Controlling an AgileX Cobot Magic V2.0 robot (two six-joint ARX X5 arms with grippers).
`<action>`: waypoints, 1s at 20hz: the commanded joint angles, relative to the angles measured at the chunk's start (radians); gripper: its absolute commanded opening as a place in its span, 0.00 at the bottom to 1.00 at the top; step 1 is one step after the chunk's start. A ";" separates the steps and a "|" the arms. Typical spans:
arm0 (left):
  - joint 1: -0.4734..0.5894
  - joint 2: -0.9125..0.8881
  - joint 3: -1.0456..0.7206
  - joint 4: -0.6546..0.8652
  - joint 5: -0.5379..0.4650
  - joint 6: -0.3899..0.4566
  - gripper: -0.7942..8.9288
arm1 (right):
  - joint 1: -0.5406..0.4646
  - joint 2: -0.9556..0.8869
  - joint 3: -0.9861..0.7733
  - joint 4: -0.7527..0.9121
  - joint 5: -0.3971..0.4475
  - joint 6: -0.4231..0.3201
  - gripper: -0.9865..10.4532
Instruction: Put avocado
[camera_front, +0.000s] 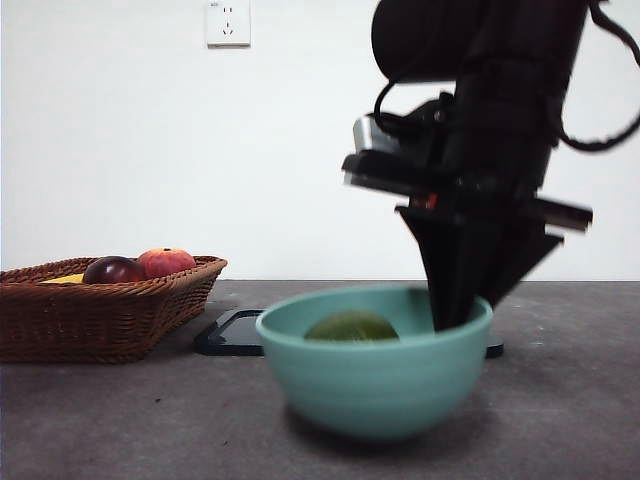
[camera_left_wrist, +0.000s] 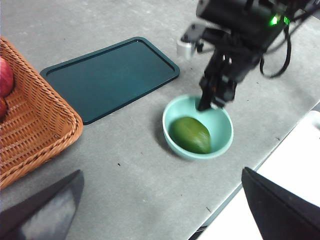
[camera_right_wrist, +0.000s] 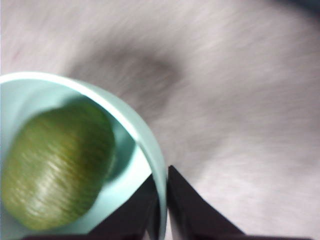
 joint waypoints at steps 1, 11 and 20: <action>-0.009 0.003 0.008 0.015 -0.006 0.010 0.59 | -0.015 0.034 0.108 -0.034 0.023 0.019 0.09; -0.009 0.003 0.008 0.014 -0.006 0.010 0.59 | -0.207 0.421 0.663 -0.188 0.021 -0.073 0.09; -0.009 0.003 0.008 0.014 -0.006 0.010 0.59 | -0.273 0.601 0.785 -0.146 -0.016 -0.080 0.09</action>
